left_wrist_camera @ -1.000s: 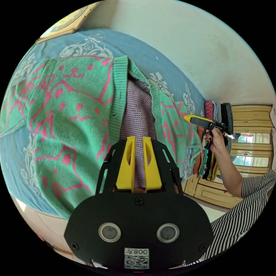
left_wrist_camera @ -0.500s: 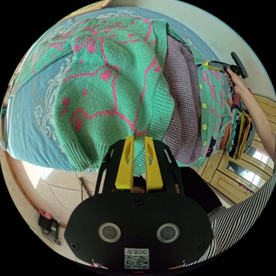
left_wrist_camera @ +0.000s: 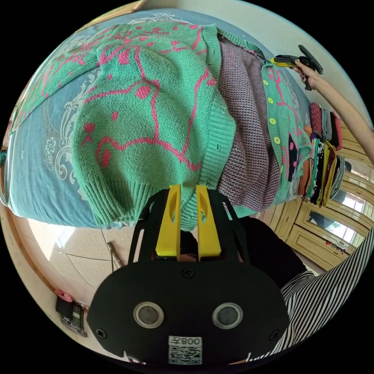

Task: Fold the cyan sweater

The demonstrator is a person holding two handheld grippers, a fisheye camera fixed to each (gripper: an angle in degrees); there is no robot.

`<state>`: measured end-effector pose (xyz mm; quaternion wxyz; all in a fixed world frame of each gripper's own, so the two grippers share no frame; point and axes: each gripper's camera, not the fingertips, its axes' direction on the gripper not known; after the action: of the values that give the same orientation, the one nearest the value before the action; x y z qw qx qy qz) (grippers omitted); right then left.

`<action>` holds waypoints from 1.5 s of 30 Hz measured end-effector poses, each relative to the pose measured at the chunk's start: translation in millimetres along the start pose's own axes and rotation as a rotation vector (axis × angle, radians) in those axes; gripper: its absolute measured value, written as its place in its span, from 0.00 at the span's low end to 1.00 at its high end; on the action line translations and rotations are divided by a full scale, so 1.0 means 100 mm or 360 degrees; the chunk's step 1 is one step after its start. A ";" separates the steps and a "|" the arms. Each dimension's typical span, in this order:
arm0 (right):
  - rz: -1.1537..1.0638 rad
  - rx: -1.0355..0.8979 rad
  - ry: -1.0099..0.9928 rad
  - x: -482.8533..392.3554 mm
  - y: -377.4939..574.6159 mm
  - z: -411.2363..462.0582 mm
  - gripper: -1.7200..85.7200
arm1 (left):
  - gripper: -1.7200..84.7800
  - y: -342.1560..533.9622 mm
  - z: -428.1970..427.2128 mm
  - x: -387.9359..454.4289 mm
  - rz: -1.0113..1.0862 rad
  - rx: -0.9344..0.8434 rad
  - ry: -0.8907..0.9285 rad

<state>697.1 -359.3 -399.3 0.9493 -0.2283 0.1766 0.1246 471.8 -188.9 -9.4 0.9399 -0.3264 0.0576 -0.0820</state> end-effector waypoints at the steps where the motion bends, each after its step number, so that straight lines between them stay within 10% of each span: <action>1: 0.0005 -0.0009 -0.0020 -0.02 0.02 0.04 0.06 | 0.10 0.03 -0.10 0.06 0.0021 0.0043 0.0018; 11: -0.0028 0.0317 -0.0355 -0.23 0.78 -0.27 0.09 | 0.11 0.10 -0.27 0.31 0.0051 0.0066 0.0254; 20: -0.0344 0.0146 -0.0634 -1.50 0.36 0.33 0.12 | 0.09 0.12 -0.15 0.18 0.0140 -0.0063 -0.0118; 31: -0.0520 0.0244 0.0067 -1.89 0.00 -0.02 0.15 | 0.08 0.22 -0.88 -0.07 0.0149 0.0205 0.0176; 37: -0.0527 0.0005 0.0283 -1.53 0.03 0.17 0.17 | 0.12 -0.90 -1.81 -0.34 0.0446 0.0773 0.0170; 45: -0.0430 -0.0058 0.0246 -1.38 0.03 0.50 0.14 | 0.11 -2.90 -1.71 -0.21 0.0691 0.0414 -0.0232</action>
<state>584.6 -354.5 -304.9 0.9367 -0.2762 0.2145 -0.0191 390.2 -513.2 38.8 0.9712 -0.1879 0.0475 0.1388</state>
